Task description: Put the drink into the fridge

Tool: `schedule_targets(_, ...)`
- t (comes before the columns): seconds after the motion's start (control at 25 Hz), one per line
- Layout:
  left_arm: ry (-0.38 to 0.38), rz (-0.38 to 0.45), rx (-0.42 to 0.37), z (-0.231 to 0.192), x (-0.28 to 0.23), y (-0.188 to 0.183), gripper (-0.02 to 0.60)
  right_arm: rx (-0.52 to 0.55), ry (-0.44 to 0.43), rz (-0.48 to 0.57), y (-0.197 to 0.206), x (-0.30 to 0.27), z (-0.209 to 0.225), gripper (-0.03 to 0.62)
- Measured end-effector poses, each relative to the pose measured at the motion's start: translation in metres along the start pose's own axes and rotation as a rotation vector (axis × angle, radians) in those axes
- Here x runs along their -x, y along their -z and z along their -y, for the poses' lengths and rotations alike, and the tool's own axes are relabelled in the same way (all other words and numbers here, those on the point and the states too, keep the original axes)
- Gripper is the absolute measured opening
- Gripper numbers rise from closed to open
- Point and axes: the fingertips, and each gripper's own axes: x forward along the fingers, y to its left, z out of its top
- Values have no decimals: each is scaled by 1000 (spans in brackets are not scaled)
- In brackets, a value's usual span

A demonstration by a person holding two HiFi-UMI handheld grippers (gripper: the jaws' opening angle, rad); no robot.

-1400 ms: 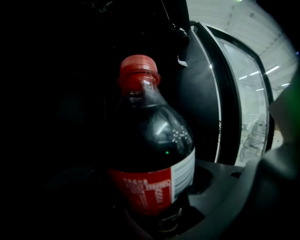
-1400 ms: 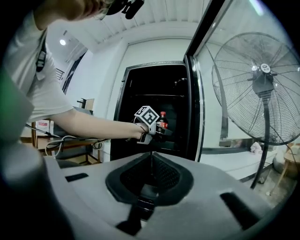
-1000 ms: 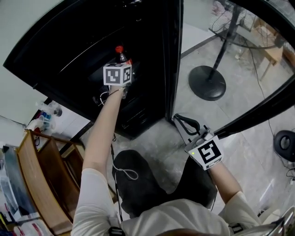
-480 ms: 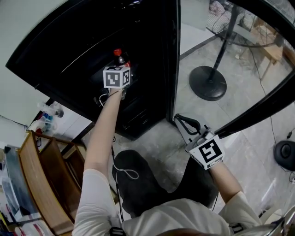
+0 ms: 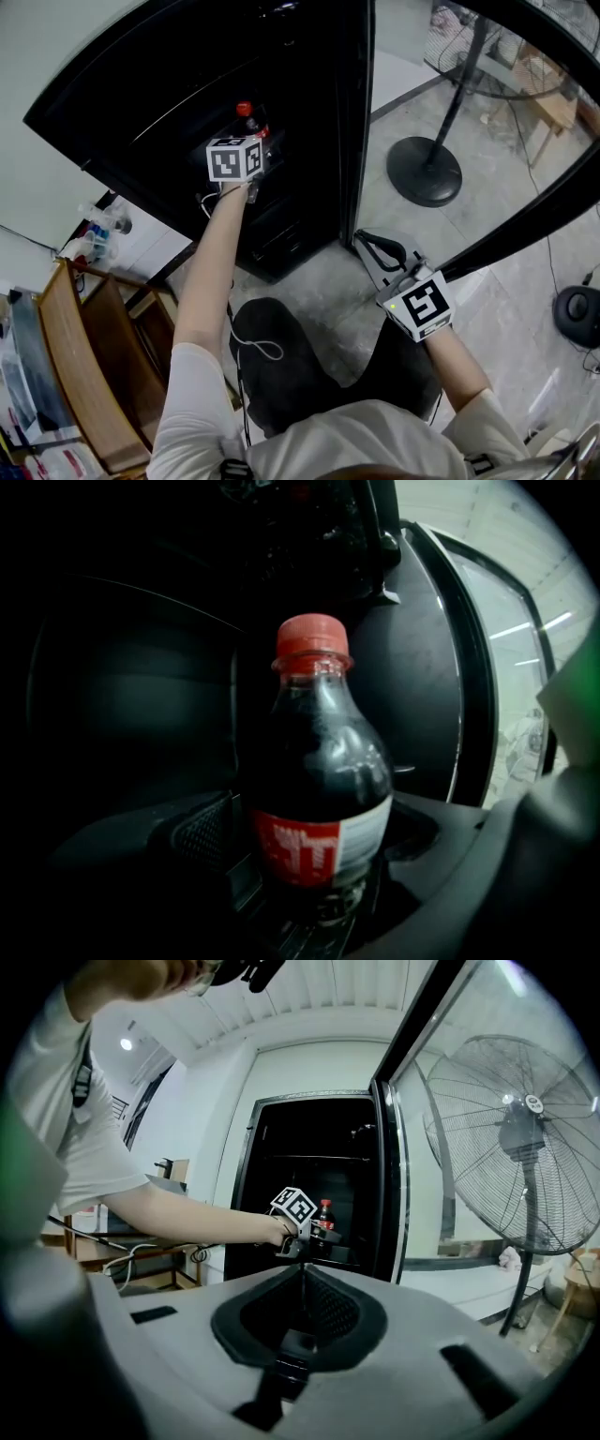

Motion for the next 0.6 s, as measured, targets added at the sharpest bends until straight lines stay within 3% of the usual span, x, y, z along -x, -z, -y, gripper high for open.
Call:
schedule_targets(0.32, 0, 48, 39, 6, 20, 2, 414, 21, -7, -20, -2, -4, -1, 11)
schedule_targets(0.6, -32, 125, 1, 15, 56, -9, 414, -6, -30, -46, 0, -13, -7, 11)
